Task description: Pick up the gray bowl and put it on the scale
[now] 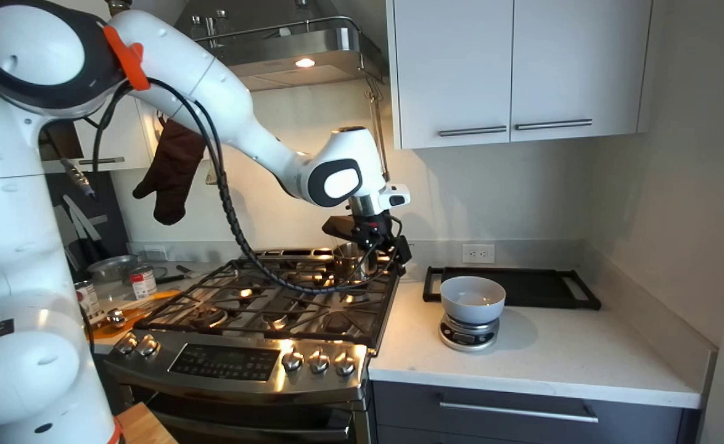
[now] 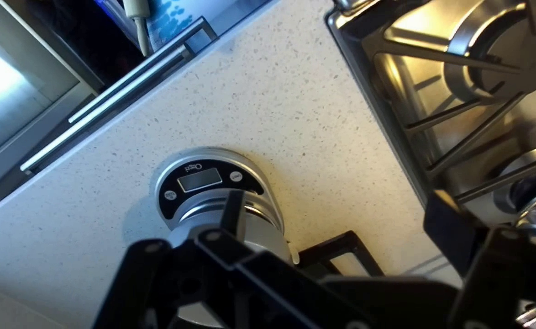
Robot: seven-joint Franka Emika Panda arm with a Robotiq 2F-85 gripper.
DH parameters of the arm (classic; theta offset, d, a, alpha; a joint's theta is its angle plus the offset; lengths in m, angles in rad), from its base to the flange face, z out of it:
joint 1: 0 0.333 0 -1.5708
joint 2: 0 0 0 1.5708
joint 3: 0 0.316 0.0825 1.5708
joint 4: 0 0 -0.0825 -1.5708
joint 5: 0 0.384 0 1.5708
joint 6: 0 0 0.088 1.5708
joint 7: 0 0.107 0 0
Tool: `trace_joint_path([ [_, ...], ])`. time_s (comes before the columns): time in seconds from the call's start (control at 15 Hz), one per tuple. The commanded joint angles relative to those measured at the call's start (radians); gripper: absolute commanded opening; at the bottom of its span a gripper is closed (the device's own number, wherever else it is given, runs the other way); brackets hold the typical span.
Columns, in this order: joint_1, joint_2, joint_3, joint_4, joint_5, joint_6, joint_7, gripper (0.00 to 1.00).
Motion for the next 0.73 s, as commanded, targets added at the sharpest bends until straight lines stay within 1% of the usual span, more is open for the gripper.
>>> trace_joint_path([
  [0.0, 0.016, -0.136, 0.001, -0.128, -0.044, -0.022, -0.011, 1.0],
  [0.13, 0.018, -0.174, 0.006, -0.16, -0.117, -0.075, 0.026, 1.0],
  [0.2, 0.013, -0.182, 0.011, -0.174, -0.173, -0.091, 0.061, 1.0],
  [0.27, 0.023, -0.132, -0.001, -0.117, -0.098, -0.064, 0.013, 1.0],
  [0.4, 0.022, -0.157, 0.002, -0.145, -0.14, -0.075, 0.036, 1.0],
  [0.67, 0.022, -0.162, 0.003, -0.154, -0.146, -0.075, 0.037, 1.0],
])
